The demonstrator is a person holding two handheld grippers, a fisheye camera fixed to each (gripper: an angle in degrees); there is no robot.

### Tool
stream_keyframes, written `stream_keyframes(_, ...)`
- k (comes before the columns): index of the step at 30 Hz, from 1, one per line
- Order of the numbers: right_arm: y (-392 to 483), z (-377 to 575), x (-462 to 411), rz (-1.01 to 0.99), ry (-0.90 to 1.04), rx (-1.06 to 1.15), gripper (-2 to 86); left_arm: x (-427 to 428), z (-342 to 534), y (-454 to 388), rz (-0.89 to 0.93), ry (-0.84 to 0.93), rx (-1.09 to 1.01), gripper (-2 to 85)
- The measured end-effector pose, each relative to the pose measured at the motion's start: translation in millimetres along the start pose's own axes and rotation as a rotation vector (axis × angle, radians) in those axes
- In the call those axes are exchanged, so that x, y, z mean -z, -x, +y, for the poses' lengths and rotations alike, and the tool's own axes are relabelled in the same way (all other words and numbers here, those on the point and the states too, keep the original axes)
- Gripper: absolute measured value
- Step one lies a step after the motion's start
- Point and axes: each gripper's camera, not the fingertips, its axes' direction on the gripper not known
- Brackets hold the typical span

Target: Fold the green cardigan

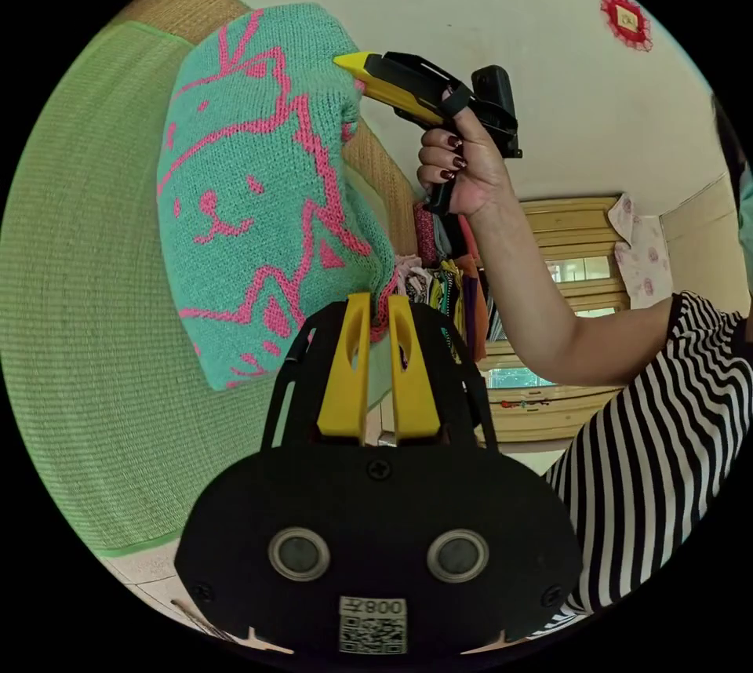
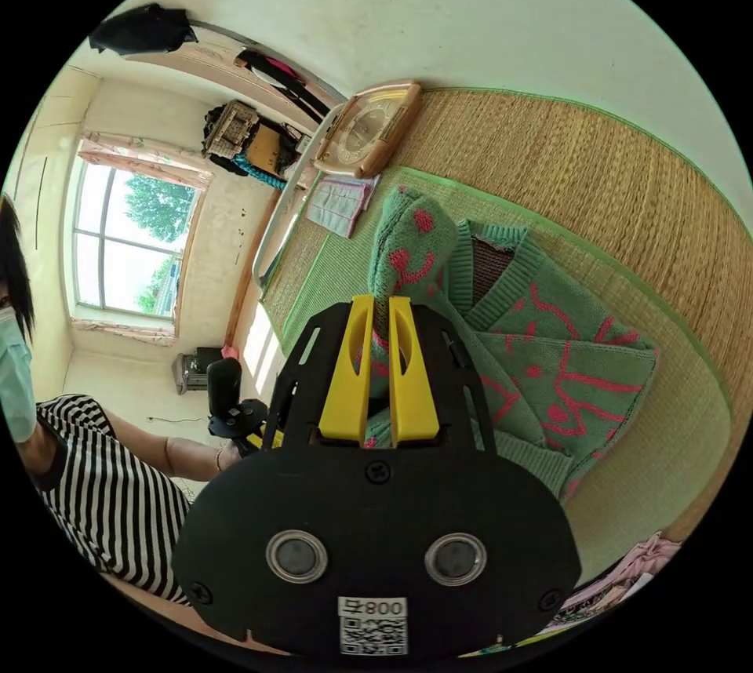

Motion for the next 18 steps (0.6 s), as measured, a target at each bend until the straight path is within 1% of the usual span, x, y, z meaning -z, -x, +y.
stream_keyframes(5, -88, 61, 67, -0.016, -0.045, -0.06, 2.4, -106, -34, -30, -0.049, 0.134, -0.05, 3.4)
stream_keyframes(10, -163, 119, 119, -0.056, -0.101, -0.093, 2.5, -181, -56, -52, -0.064, 0.202, -0.079, 3.6)
stream_keyframes(14, -205, 149, 145, -0.05, -0.121, -0.106, 2.6, -238, -72, -70, -0.092, 0.246, -0.087, 3.8)
stream_keyframes(16, -242, 168, 149, -0.025, -0.112, -0.157, 2.6, -264, -78, -72, -0.124, 0.273, -0.077, 4.0)
stream_keyframes(18, -277, 184, 145, -0.052, -0.097, -0.228, 2.7, -291, -83, -70, -0.176, 0.3, -0.077, 4.3)
